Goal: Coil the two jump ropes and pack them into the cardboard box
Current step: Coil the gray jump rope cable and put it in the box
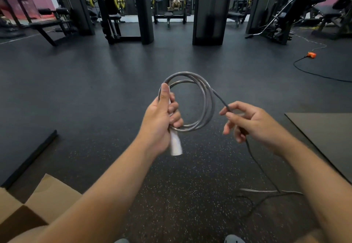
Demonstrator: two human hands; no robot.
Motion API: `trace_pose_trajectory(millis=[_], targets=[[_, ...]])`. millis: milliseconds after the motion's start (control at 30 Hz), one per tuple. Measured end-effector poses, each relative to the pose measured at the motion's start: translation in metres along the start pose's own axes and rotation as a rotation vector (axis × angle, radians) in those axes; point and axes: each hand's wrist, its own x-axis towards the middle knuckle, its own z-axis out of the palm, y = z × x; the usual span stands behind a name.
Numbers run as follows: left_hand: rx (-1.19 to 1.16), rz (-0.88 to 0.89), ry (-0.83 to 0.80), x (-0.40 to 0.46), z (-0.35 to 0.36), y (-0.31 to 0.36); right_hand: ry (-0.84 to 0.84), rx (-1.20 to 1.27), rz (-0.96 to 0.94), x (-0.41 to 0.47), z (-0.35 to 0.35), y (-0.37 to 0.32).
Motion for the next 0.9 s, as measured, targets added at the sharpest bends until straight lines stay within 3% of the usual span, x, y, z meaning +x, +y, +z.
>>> trace_pose_trajectory(millis=[133,200,333,433,567,733,833,900], targets=[[-0.339,0.026,0.215,-0.003,0.019,-0.021,0.271,0.110,-0.051,0.008,0.054,-0.001],[-0.400,0.033,0.284,-0.003,0.023,-0.026,0.285,0.302,-0.013,0.007,0.079,-0.005],[-0.395,0.022,0.358,-0.005,0.026,-0.031,0.211,0.369,-0.049,-0.006,0.116,-0.013],[-0.308,-0.022,0.337,-0.011,0.029,-0.037,0.362,0.347,-0.123,-0.009,0.132,-0.012],[-0.096,-0.024,0.295,-0.010,0.022,-0.035,0.374,0.300,-0.071,0.000,0.115,-0.012],[0.272,0.008,0.133,0.007,-0.007,-0.006,0.161,0.187,-0.007,0.006,0.064,-0.024],[0.681,0.130,0.016,0.009,-0.022,0.023,-0.016,-0.097,-0.047,0.003,0.039,-0.023],[0.993,0.155,-0.174,0.004,-0.020,0.044,-0.090,-0.227,-0.066,0.002,0.034,-0.021]])
